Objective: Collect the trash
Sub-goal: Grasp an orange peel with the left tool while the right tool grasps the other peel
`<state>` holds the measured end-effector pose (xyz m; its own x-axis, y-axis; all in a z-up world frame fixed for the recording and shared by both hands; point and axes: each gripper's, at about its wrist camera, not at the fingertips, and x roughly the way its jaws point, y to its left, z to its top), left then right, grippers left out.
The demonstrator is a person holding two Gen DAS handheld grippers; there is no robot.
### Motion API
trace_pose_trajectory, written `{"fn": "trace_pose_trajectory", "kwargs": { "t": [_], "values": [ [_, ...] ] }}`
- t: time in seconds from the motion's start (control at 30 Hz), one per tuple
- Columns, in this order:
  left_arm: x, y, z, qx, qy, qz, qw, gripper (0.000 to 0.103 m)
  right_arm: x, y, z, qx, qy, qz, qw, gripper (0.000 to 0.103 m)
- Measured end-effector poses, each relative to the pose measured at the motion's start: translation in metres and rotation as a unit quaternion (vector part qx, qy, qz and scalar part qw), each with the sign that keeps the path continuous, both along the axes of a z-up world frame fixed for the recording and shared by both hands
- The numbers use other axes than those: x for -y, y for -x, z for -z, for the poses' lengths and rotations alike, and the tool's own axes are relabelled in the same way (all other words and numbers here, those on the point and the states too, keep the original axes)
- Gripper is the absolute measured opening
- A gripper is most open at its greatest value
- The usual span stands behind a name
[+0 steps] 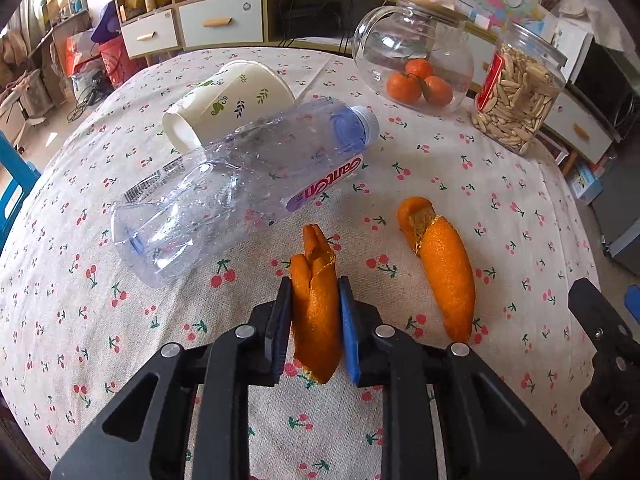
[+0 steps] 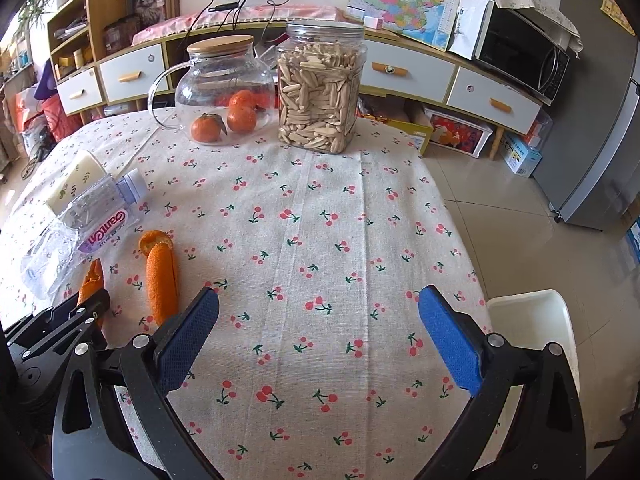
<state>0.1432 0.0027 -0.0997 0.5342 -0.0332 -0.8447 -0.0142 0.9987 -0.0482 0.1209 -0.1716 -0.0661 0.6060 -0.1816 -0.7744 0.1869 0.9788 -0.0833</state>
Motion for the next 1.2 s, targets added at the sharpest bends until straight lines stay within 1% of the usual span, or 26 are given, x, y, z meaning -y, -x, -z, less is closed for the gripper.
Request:
{"fn": "trace_pose_trajectory", "kwargs": {
  "t": [0.3,0.43,0.5,0.53,0.57,0.6,0.63,0.67,0.73,0.8,0.9,1.2],
  "values": [
    [-0.035,0.028,-0.03,0.038,-0.024,-0.015,0.9989,0.023,-0.043,-0.024,0.018,-0.014,-0.047,-0.067,0.997,0.096],
    [-0.051,0.032,-0.039,0.045,-0.014,-0.026,0.9986,0.023,-0.064,-0.031,0.03,-0.023,-0.04,-0.092,0.995,0.096],
    [-0.056,0.033,-0.042,0.048,-0.008,-0.029,0.9984,0.023,-0.068,-0.033,0.036,-0.027,-0.035,-0.097,0.994,0.093],
    [-0.058,0.033,-0.044,0.051,-0.007,-0.029,0.9983,0.023,-0.069,-0.034,0.038,-0.028,-0.038,-0.102,0.994,0.086],
    [-0.059,0.034,-0.046,0.053,-0.006,-0.029,0.9982,0.023,-0.071,-0.035,0.041,-0.031,-0.042,-0.109,0.993,0.074],
    [-0.059,0.035,-0.046,0.054,-0.006,-0.029,0.9981,0.023,-0.073,-0.036,0.044,-0.039,-0.047,-0.118,0.991,0.065],
    [-0.06,0.035,-0.047,0.056,-0.006,-0.03,0.998,0.023,-0.074,-0.037,0.046,-0.04,-0.045,-0.123,0.991,0.051],
    [-0.061,0.035,-0.048,0.057,-0.006,-0.031,0.9979,0.023,-0.075,-0.035,0.044,-0.03,-0.041,-0.127,0.991,0.039],
    [-0.062,0.035,-0.048,0.058,-0.004,-0.034,0.9977,0.023,-0.076,-0.036,0.042,-0.032,-0.053,-0.133,0.989,0.017],
    [-0.065,0.036,-0.049,0.06,-0.002,-0.039,0.9974,0.023,-0.074,-0.033,0.04,-0.03,-0.069,-0.131,0.989,0.015],
    [-0.067,0.037,-0.053,0.066,0.002,-0.045,0.9969,0.023,-0.071,-0.026,0.032,-0.018,-0.071,-0.128,0.989,0.014],
    [-0.054,0.043,-0.074,0.094,0.015,-0.038,0.9947,0.023,-0.056,-0.004,-0.009,0.04,-0.082,-0.126,0.988,0.014]
  ]
}}
